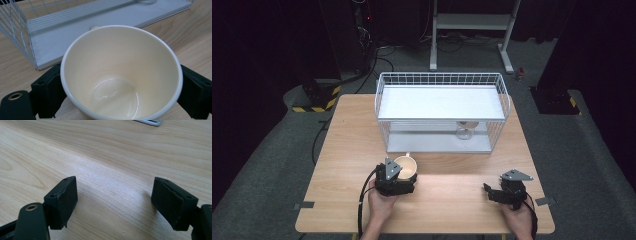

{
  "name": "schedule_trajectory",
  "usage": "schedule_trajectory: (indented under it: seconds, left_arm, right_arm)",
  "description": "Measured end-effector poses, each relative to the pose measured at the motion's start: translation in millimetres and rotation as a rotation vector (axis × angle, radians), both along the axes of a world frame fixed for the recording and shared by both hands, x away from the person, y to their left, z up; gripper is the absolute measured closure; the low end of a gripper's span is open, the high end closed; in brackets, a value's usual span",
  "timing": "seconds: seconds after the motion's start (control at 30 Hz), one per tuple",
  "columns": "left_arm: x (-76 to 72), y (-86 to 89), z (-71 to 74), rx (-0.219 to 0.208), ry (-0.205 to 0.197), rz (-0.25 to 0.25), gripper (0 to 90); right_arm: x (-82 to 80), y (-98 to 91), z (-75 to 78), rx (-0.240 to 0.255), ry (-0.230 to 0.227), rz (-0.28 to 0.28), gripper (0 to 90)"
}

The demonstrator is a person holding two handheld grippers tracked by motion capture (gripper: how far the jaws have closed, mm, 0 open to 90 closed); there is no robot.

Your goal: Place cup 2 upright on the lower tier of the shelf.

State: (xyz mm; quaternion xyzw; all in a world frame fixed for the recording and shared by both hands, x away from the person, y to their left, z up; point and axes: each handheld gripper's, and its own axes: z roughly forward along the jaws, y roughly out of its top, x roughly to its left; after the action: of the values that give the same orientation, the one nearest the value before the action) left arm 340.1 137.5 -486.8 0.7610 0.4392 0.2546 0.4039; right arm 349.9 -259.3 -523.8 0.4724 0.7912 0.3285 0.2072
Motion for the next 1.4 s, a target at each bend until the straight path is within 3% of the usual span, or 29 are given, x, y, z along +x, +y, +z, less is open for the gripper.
schedule_trajectory:
  seconds: [0.9,1.4]
  left_arm:
    - [7.9,-10.2,10.8,0.009,-0.018,-0.018,10.7]
    - [19.7,-16.4,19.0,0.011,-0.021,-0.036,10.8]
  right_arm:
    - [0.2,-0.1,0.0,-0.001,-0.001,0.001,21.2]
    - [0.1,0.0,0.0,-0.001,-0.001,0.000,21.2]
